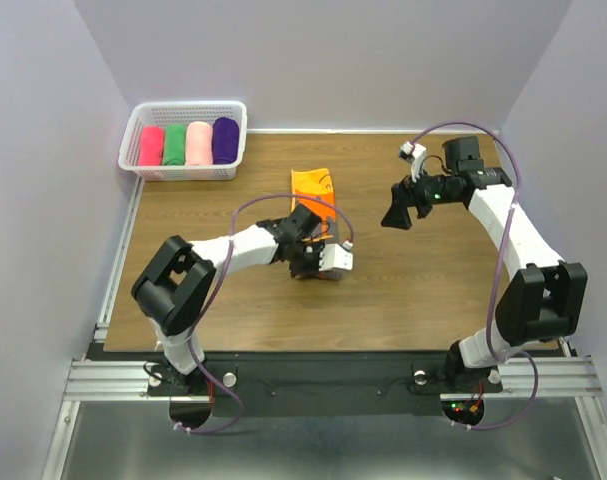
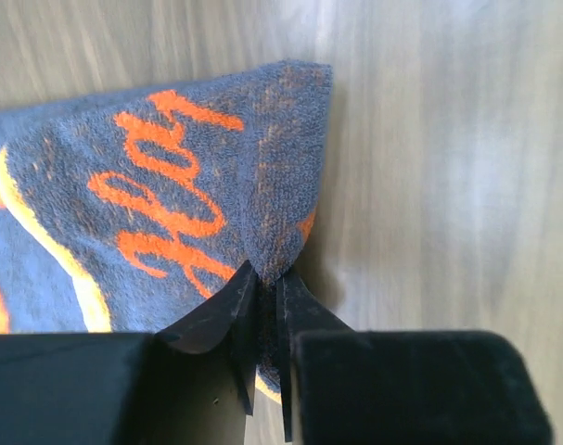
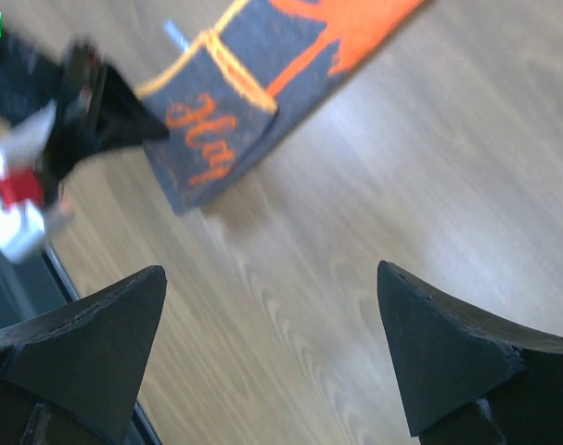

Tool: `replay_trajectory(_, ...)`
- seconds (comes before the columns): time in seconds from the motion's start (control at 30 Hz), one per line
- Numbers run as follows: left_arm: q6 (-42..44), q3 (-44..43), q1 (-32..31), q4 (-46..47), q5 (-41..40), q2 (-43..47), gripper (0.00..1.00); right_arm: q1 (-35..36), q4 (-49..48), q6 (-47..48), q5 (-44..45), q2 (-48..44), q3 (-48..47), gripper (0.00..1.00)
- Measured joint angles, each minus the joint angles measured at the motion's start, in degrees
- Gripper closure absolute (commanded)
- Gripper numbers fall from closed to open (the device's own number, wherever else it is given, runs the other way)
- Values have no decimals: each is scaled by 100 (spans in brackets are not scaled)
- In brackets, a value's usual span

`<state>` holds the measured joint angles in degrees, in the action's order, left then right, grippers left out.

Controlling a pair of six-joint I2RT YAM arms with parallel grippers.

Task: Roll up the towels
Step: Roll the towel

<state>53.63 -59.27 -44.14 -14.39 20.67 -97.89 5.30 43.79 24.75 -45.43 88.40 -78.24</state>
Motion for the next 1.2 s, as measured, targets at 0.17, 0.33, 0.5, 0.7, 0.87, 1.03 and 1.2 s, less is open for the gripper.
replay_trajectory(0.17, 149, -1082, 251, -1438, 1311, -741, 83, -4, 949, 1204, 136, -542, 459, 0)
replay_trajectory(0.33, 356, -1982, 680, -2863, 2544, -1812, 82, 424, 1495, 1930, 625, -1582, 1224, 3)
replay_trajectory(0.5, 529, -2990, 1069, -4061, 3416, -2804, 81, 2170, 1303, 1759, 1381, -2050, 2087, 5)
replay_trajectory(0.7, 557, -3644, 1300, -4920, 3980, -3508, 81, 3106, 402, 1327, 2363, -1532, 2155, 5)
replay_trajectory(0.87, 505, -3832, 1316, -5128, 4013, -3668, 80, 3856, -356, 957, 3032, -743, 1958, 4)
replay_trajectory(1.03, 433, -3915, 1318, -5215, 4013, -3740, 78, 4527, -1180, 619, 3628, 7, 1687, 5)
replay_trajectory(1.2, 413, -3934, 1320, -5226, 4011, -3751, 77, 4719, -1749, 560, 3882, 387, 1676, 12)
